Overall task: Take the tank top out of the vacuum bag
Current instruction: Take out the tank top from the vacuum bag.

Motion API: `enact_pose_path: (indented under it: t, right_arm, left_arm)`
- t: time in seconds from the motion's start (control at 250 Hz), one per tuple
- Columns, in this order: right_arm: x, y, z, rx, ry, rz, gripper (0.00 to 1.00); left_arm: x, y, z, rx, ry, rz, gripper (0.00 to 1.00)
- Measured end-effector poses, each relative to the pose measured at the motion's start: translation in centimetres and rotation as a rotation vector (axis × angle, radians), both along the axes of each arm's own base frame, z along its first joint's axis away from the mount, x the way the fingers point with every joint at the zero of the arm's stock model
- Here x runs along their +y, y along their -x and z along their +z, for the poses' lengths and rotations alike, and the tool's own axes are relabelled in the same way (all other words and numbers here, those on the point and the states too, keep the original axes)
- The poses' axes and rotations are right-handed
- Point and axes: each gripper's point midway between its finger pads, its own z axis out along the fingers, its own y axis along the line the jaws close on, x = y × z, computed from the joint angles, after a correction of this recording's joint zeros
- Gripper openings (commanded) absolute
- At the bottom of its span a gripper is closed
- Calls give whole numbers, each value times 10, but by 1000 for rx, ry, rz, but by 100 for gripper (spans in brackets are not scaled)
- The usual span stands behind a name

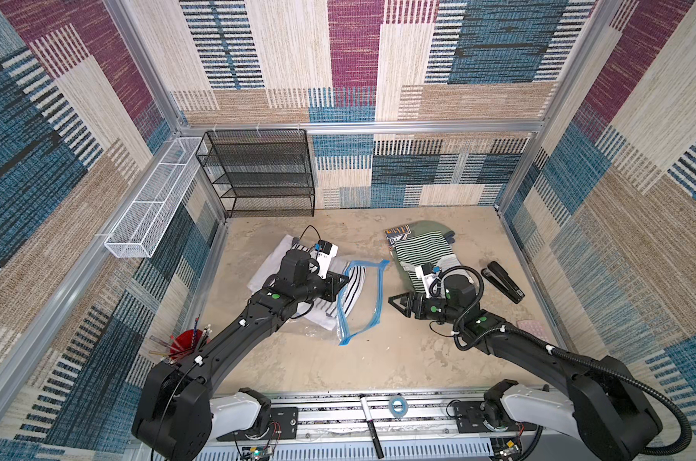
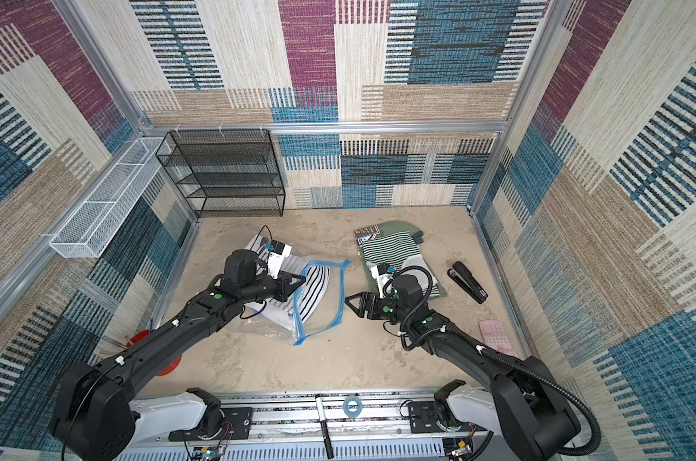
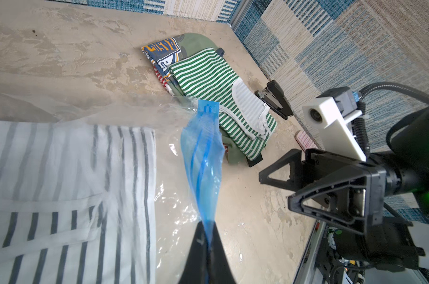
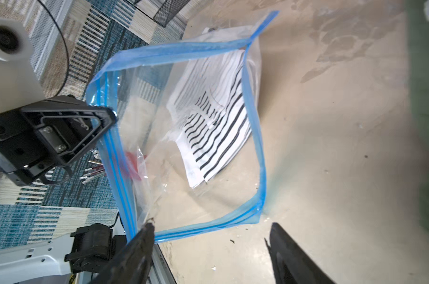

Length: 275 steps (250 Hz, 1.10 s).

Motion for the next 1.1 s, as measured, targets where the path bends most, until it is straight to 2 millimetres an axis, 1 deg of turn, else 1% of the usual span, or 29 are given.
enact_pose_path:
  t: [0.1, 0.184, 0.276, 0.364, 0.44, 0.5, 0.552, 0.6, 0.668, 0.752, 0.808, 0.884, 0.952, 1.004, 1.1]
  right_arm:
    - [13, 3, 4, 3, -32, 8, 67]
    - [21, 1, -3, 30, -40, -3, 66]
    - [28, -1, -11, 68, -59, -7, 65]
    - [34, -6, -15, 97, -73, -19, 65]
    - [39, -14, -8, 88, -89, -31, 63]
    - [42, -21, 0, 70, -97, -40, 63]
    - [44, -28, 2, 62, -94, -56, 62]
    - [45, -33, 0, 64, -87, -65, 60]
    - [47, -36, -8, 77, -67, -79, 60]
    - [53, -32, -22, 99, -34, -78, 59]
    - [57, -28, -27, 94, -15, -76, 59]
    - [66, -19, -33, 77, 10, -61, 58]
    - [71, -12, -37, 61, 28, -49, 55]
    - [73, -8, -41, 54, 40, -40, 53]
    - [71, -3, -53, 44, 72, -51, 52]
  left_arm:
    - [-7, -2, 3, -10, 7, -16, 0]
    - [-15, -4, 9, -19, 15, -33, 0]
    - [-26, -6, 21, -43, 28, -53, 0]
    - [-37, -10, 38, -75, 49, -71, 0]
    - [-44, -12, 52, -99, 72, -80, 0]
    - [-48, -11, 56, -114, 78, -86, 0]
    - [-49, -9, 53, -114, 78, -89, 0]
    - [-47, -5, 42, -96, 67, -89, 0]
    - [-41, 0, 26, -73, 43, -75, 0]
    - [-34, 4, 13, -63, 14, -49, 0]
    - [-32, 5, 10, -61, 4, -43, 0]
    - [-28, 0, 7, -68, -17, -13, 0]
    - [-27, -2, 5, -57, -30, -4, 0]
    - [-26, -5, 4, -57, -47, 13, 0]
    - [-24, -9, 6, -62, -55, 29, 0]
